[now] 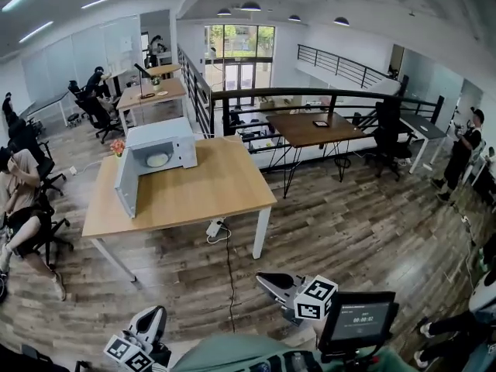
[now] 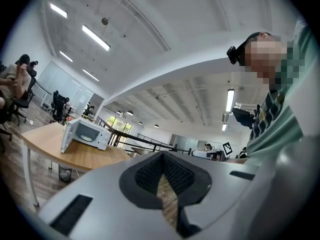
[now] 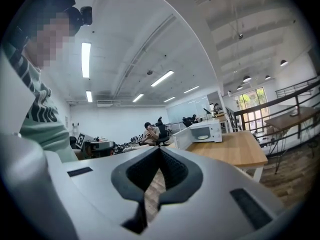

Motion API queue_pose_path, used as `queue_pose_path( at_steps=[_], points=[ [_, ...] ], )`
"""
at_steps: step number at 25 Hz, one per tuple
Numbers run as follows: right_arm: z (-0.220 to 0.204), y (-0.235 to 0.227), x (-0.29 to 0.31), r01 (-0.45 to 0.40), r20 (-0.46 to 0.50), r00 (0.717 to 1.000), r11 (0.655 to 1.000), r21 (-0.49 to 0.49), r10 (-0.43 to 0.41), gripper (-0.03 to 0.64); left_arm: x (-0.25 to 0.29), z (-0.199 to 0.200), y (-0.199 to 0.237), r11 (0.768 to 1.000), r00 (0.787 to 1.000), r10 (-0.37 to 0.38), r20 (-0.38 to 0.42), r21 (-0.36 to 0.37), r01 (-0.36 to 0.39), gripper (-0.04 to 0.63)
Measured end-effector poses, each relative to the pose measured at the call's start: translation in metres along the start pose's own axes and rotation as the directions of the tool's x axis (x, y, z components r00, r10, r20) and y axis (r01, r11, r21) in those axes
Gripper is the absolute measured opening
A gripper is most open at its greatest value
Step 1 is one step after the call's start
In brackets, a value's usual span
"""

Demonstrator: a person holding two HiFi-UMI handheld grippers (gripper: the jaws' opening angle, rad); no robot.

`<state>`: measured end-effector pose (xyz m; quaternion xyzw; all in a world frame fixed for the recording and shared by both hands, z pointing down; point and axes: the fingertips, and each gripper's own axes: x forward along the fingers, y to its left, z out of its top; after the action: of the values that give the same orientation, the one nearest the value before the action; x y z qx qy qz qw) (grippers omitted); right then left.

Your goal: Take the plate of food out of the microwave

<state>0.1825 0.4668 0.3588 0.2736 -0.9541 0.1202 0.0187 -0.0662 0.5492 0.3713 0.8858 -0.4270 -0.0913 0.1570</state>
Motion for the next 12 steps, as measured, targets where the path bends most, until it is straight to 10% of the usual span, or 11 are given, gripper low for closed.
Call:
queue_pose_path(
  at_steps=[12],
  points=[
    [0.032, 0.018, 0.164, 0.008, -0.002, 1.0, 0.999, -0.038, -0.009, 0.006, -0.02, 0.072, 0.161, 1.0, 0.999, -0.024, 0.032, 0.004, 0.024, -0.008]
  ],
)
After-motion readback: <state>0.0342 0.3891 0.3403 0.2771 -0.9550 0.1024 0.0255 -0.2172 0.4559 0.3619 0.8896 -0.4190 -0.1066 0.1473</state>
